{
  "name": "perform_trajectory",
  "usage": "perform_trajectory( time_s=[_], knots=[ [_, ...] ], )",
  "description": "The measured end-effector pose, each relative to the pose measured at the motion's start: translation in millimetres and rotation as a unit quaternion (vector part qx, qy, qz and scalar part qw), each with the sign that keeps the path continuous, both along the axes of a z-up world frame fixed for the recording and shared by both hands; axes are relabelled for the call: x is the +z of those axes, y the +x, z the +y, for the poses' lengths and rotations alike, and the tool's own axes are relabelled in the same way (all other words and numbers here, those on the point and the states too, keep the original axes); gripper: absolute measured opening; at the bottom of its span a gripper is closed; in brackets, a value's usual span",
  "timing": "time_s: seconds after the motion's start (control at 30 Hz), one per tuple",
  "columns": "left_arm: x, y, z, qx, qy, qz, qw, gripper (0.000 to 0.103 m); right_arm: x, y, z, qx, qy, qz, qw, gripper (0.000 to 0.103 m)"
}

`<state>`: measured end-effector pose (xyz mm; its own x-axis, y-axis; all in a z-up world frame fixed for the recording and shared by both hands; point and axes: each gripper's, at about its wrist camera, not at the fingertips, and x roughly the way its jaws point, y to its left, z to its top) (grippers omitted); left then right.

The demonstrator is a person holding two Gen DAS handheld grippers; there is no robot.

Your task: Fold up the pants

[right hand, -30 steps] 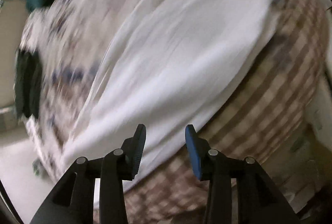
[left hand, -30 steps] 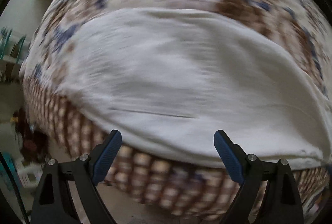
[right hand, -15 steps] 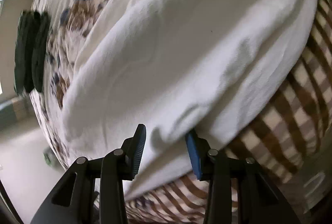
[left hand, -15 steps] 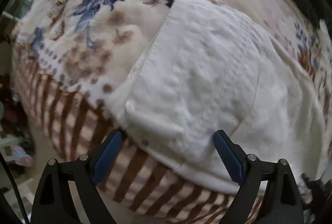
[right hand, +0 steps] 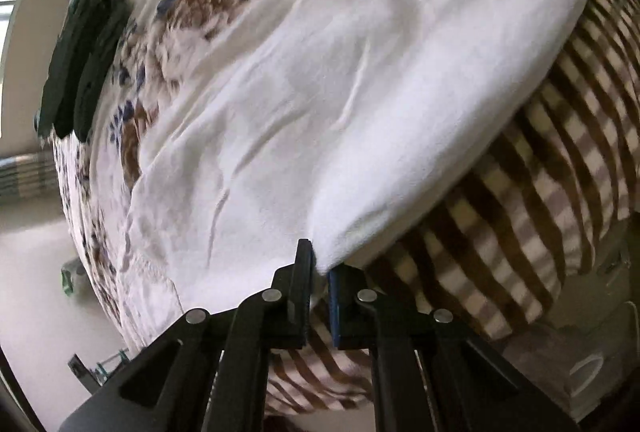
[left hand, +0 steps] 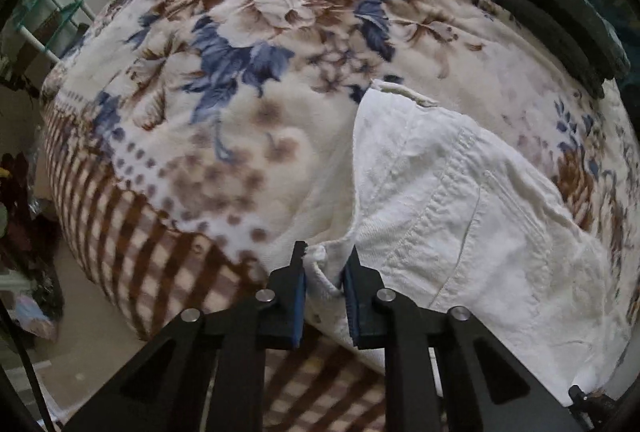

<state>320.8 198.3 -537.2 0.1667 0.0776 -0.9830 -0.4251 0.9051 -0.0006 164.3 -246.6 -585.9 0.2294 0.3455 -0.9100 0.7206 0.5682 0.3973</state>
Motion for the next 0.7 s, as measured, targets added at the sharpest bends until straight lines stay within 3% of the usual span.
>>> perform_trajectory(
  time_s=[0.07, 0.2, 0.27, 0.3, 0.33, 0.4, 0.47, 0.53, 0.7],
  knots=[
    [-11.1, 1.5, -9.5, -0.005, 0.000, 0.021, 0.9998, 0.015, -7.7, -13.0, -5.0, 0.011, 0.002, 0.006, 1.000, 0.008],
    [-14.5, 8.5, -19.4, -0.033, 0.028, 0.051, 0.9978, 0.033, -34.9, 6.3, -6.0, 0.036, 0.034, 0.031, 0.998, 0.015],
    [1.1, 4.1, -30.6, -0.046, 0.050, 0.041, 0.9968, 0.039, -34.8, 7.7, -13.7, 0.043, 0.058, 0.028, 0.997, 0.030],
    [11.0, 0.2, -40.2, -0.057, 0.062, 0.038, 0.9957, 0.045, -27.8, 6.1, -19.2, 0.053, 0.054, 0.024, 0.997, 0.048],
    [19.6, -3.4, -51.0, -0.068, 0.072, 0.035, 0.9944, 0.064, -21.0, 1.4, -26.8, 0.059, 0.047, 0.020, 0.997, 0.060],
    [33.8, -7.7, -79.2, -0.089, 0.089, 0.031, 0.9916, 0.081, -3.9, -8.7, -48.0, 0.057, 0.027, 0.013, 0.998, 0.061],
    [48.9, -11.2, -118.6, -0.118, 0.092, 0.008, 0.9887, 0.083, 10.2, -22.5, -80.0, 0.031, 0.008, 0.013, 0.999, 0.061],
    [49.1, 0.4, -159.2, -0.147, 0.091, 0.001, 0.9850, 0.096, 21.8, -36.4, -123.6, -0.009, -0.025, 0.015, 1.000, 0.061],
    [23.4, 32.0, -278.0, -0.218, 0.060, 0.003, 0.9740, 0.096, 34.1, -61.2, -246.9, -0.142, -0.091, 0.016, 0.986, 0.061]
  ],
)
